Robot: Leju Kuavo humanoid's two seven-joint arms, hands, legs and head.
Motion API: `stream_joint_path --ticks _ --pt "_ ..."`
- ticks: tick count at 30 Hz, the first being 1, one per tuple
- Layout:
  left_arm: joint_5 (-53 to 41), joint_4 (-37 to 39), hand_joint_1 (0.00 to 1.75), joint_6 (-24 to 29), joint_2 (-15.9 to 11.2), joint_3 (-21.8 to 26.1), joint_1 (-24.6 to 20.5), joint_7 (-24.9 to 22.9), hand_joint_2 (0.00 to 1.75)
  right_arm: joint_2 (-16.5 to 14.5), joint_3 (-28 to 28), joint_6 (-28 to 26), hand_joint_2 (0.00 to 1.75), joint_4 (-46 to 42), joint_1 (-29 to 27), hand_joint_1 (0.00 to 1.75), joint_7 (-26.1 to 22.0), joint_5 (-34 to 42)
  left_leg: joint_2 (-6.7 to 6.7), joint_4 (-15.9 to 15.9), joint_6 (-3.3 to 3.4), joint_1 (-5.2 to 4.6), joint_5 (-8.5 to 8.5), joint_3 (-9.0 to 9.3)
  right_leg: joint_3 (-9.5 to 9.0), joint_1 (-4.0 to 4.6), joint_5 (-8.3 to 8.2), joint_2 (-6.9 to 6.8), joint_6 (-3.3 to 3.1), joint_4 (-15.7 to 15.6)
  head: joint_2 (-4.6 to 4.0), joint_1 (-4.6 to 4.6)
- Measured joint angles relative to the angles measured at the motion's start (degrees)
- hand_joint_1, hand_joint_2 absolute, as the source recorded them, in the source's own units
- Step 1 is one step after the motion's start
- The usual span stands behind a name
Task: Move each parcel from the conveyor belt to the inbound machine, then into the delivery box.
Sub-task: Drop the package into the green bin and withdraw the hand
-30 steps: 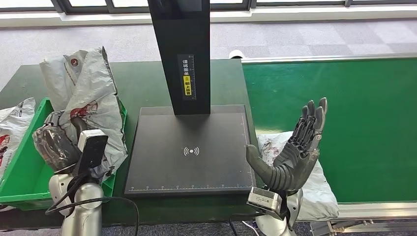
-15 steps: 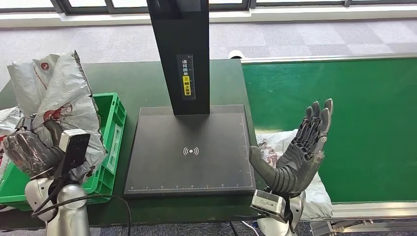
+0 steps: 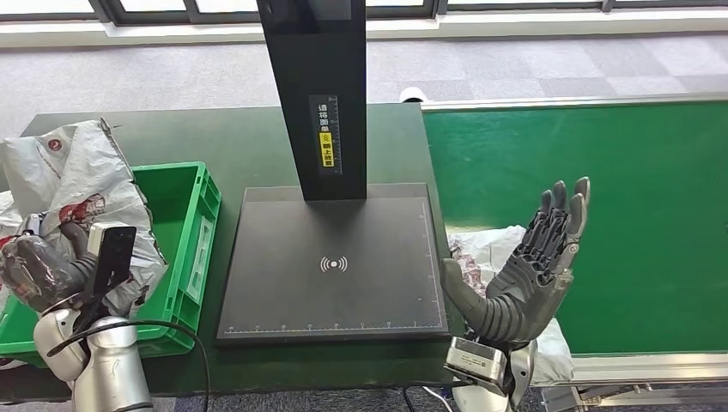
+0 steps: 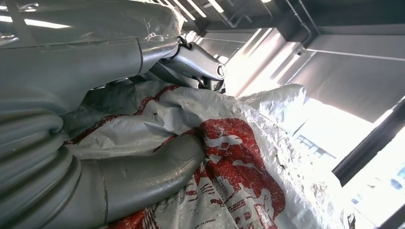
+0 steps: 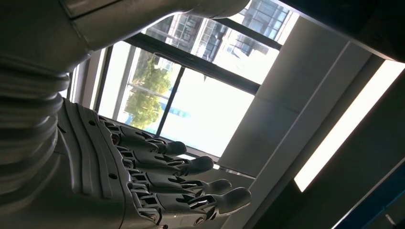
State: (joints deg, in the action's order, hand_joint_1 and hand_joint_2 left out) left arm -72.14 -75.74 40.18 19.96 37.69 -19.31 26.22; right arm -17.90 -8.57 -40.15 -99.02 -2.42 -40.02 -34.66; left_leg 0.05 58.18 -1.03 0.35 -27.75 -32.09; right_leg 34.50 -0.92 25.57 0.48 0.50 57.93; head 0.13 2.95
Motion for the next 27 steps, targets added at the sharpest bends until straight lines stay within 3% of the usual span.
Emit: stream_joint_path --ticks 1,4,5,14,21,27 --pt "-0.1 0.5 1.61 0.0 0.0 0.6 -0.2 0.0 1.75 0.0 0.0 0.0 1.75 -0.1 -0.1 0.00 0.0 0.0 0.00 0.0 0.00 0.00 0.00 0.00 0.00 0.00 0.00 0.00 0.00 0.0 0.00 0.00" --pt "-0.3 1.9 0.30 0.0 0.0 2.7 -1.1 -0.1 1.75 0.0 0.0 0.0 1.75 -0.3 -0.3 0.00 0.0 0.0 -0.03 0.0 0.00 0.00 0.00 -0.03 0.00 0.00 0.00 -0.04 0.00 0.0 0.00 0.01" --pt "-0.3 2.5 0.00 0.0 0.0 3.6 -1.5 0.1 1.75 0.0 0.0 0.0 1.75 -0.4 -0.3 0.00 0.0 0.0 -0.04 0.0 0.00 0.00 0.00 -0.03 0.00 0.00 0.00 -0.04 0.00 0.0 0.00 0.01" --pt "1.3 4.7 0.00 0.0 0.0 10.8 -3.5 4.0 1.75 0.0 0.0 0.0 1.75 -0.5 -0.4 0.00 0.0 0.0 -0.02 0.0 0.00 0.00 0.00 -0.03 0.01 0.00 0.00 -0.03 0.00 0.0 0.00 0.01" --pt "2.2 4.8 0.00 0.0 0.0 12.7 -4.1 5.2 1.75 0.0 0.0 0.0 1.75 -0.5 -0.4 0.00 0.0 0.0 -0.02 0.0 0.00 0.00 0.00 -0.03 0.00 0.00 0.00 -0.03 0.00 0.0 0.00 0.01" --pt "7.7 4.2 0.00 0.0 0.0 13.8 -4.3 10.1 1.75 0.0 0.0 0.0 1.75 -0.4 -0.4 0.00 0.0 0.0 -0.03 0.0 0.00 0.01 0.00 -0.03 -0.01 0.00 0.00 -0.04 0.00 0.0 0.00 0.00"
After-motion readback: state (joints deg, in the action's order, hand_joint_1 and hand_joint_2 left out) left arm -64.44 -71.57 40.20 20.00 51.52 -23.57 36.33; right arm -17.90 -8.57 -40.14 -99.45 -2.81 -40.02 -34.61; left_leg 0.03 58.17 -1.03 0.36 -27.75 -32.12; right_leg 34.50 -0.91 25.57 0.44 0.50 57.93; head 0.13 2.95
